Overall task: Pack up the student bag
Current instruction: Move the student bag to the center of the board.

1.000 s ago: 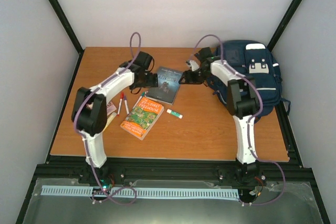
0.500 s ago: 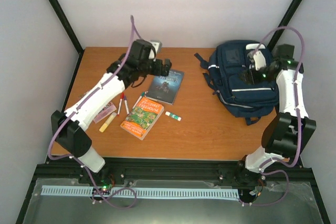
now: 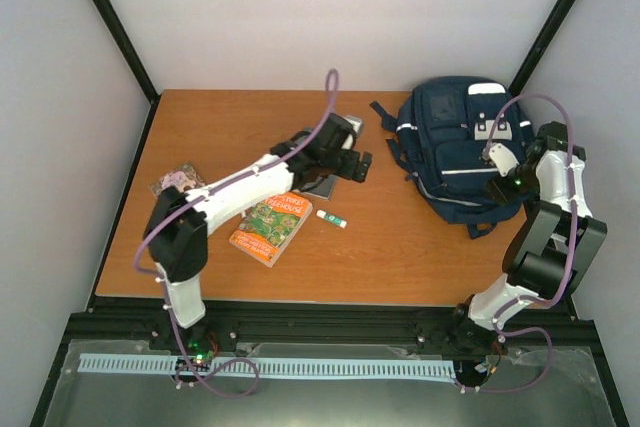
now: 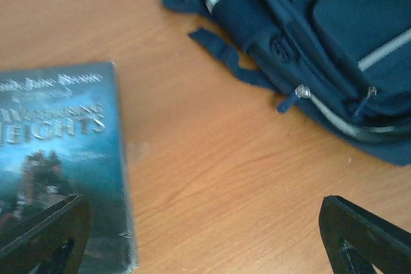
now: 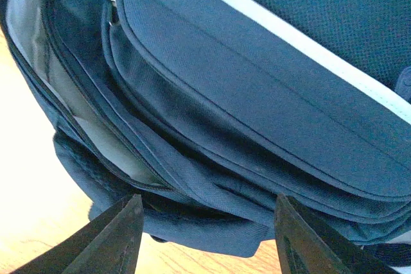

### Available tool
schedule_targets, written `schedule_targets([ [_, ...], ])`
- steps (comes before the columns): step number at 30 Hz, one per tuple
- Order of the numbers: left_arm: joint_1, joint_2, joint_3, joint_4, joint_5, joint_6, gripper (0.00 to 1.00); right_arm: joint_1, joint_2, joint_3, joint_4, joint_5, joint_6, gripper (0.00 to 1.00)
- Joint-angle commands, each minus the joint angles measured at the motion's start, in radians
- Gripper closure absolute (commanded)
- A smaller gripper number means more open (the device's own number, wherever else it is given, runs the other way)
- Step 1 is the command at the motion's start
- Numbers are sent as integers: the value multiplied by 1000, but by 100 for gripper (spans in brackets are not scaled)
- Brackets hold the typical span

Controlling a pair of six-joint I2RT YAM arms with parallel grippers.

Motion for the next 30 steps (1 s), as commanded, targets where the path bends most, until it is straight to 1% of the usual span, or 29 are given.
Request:
schedule_targets([
  [1,-72,94,102,-91,-110,-25,0,1,28,-30,42,54,-125,44],
  [4,-83,151,148,-126,-70,-61,0,1,36,-45,44,44,-157,45],
  [7,-87,177,150,-117,-19,-92,0,9,37,-67,47,24,-187,45],
  [11,-88,220,164,-120,89,-103,0,47,51,-122,118,78,-184,45],
  [14,-89,206,123,-62,145,-104,0,74,73,-127,149,98,-165,46],
  [17,-89,202,119,-58,203,-83,0,100,104,-111,155,99,-144,49],
  [22,-89,216,121,-58,223,-78,0,152,130,-110,193,103,-113,54],
  [25,-89,226,115,-41,227,-91,0,198,130,-116,203,92,-93,63],
  [27,-89,233,112,-18,228,-103,0,231,130,-122,204,85,-76,74],
  [30,-89,251,113,-11,213,-129,0,286,110,-140,205,72,-57,86],
])
